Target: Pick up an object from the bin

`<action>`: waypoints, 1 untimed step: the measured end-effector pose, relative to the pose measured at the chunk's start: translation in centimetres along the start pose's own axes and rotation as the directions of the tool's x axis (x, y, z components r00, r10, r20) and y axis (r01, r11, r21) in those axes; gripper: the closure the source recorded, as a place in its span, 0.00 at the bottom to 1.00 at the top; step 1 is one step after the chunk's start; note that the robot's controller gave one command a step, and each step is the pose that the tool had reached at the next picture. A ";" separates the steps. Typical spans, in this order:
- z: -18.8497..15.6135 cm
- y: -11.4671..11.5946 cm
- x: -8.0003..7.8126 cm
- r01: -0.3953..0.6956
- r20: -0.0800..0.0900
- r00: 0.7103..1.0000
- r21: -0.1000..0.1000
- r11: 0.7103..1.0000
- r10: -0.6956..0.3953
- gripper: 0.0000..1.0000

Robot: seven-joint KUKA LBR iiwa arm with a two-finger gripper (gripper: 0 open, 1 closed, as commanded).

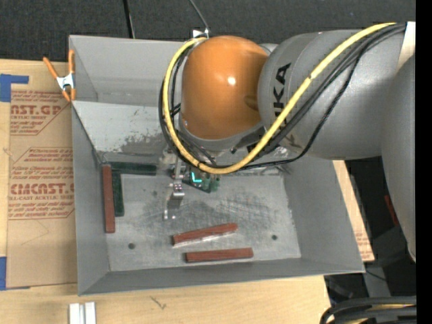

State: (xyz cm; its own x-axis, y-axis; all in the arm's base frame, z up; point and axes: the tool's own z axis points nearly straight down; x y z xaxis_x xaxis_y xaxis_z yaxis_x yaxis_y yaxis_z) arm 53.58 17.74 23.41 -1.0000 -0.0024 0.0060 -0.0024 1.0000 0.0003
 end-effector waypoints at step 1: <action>-0.4 -0.1 -0.2 -0.002 0.007 1.000 -0.001 1.000 0.002 0.00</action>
Offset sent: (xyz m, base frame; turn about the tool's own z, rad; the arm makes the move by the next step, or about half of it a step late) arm -0.0395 -0.0845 -0.1641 -0.2398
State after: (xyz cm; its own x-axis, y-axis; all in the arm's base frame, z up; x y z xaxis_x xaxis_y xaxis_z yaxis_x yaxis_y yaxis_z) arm 53.76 17.64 23.78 -1.0000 -0.0007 -0.0013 -0.0007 1.0000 0.0014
